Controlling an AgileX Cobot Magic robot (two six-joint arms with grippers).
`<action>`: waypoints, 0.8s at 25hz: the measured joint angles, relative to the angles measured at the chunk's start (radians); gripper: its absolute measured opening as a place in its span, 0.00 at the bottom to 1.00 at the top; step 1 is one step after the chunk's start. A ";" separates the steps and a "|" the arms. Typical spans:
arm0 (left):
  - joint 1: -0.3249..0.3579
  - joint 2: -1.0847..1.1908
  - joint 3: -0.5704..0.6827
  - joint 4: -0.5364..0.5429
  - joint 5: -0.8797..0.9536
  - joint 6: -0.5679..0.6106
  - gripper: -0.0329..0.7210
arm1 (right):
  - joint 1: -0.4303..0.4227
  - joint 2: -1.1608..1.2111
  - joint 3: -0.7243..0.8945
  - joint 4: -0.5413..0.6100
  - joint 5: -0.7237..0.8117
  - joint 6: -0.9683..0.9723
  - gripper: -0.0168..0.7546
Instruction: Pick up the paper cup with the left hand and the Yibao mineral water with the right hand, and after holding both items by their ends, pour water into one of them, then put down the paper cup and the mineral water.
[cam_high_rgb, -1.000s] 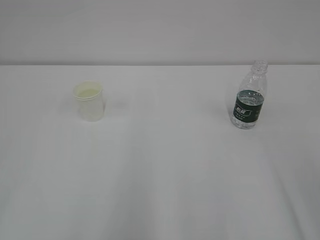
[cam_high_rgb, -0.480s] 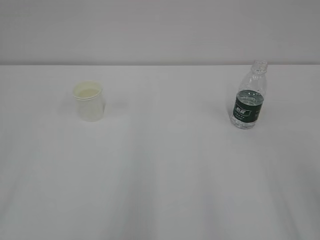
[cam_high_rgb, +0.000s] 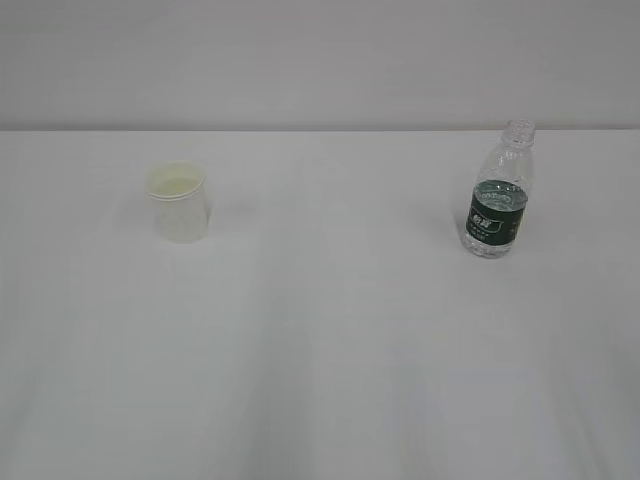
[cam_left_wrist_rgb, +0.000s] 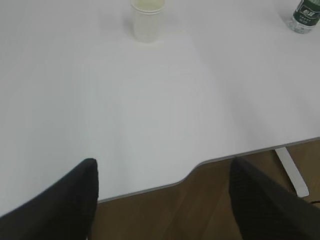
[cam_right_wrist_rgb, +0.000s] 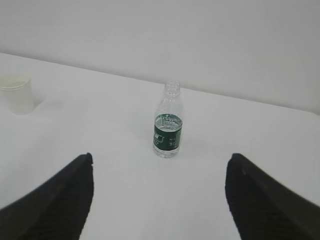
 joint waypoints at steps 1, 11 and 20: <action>0.000 -0.011 0.000 0.000 0.002 0.000 0.82 | 0.000 -0.013 0.000 0.000 0.013 0.000 0.83; 0.000 -0.071 0.000 -0.006 0.017 0.000 0.81 | 0.000 -0.092 -0.004 0.000 0.148 0.015 0.83; 0.000 -0.073 0.000 -0.006 0.020 0.000 0.79 | 0.000 -0.094 -0.004 -0.002 0.266 0.040 0.83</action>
